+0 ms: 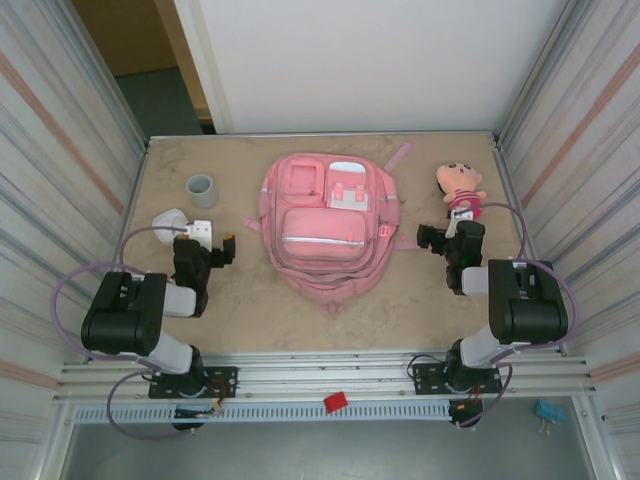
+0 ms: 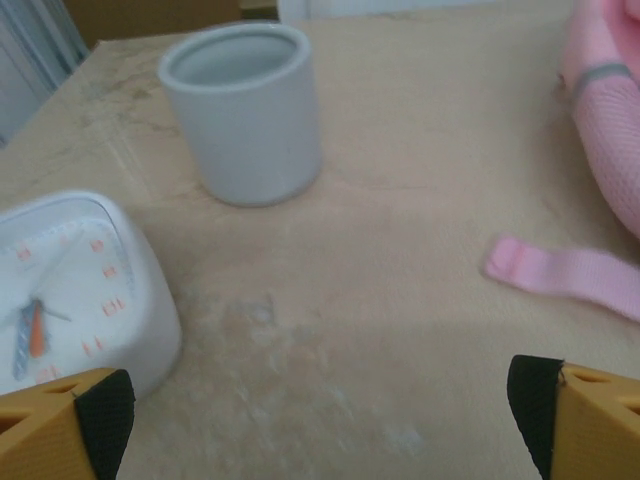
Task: Pack the student bag
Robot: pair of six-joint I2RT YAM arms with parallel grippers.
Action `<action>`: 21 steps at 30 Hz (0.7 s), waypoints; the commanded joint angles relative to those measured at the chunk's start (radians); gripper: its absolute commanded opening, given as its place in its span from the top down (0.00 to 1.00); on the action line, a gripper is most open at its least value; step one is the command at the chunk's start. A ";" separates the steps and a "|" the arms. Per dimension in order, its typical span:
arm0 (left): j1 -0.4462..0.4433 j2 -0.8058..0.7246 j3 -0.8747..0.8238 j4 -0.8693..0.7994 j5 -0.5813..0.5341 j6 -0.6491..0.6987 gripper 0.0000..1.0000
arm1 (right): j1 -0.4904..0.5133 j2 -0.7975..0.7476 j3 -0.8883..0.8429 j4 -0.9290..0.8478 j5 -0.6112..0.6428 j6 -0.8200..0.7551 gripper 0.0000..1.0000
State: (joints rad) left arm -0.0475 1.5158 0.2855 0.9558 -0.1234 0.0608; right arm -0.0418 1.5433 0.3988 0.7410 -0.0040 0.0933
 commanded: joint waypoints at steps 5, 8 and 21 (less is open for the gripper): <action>-0.003 -0.008 0.102 -0.124 -0.055 -0.037 0.01 | -0.005 -0.005 0.021 0.039 -0.006 -0.007 0.01; -0.003 -0.009 0.101 -0.127 -0.056 -0.036 0.01 | -0.005 -0.005 0.021 0.038 -0.004 -0.007 0.01; -0.005 -0.006 0.101 -0.122 -0.058 -0.036 0.01 | -0.006 -0.003 0.021 0.038 -0.004 -0.007 0.01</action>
State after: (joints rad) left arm -0.0479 1.5154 0.3832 0.8330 -0.1585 0.0360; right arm -0.0418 1.5429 0.4004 0.7555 -0.0048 0.0937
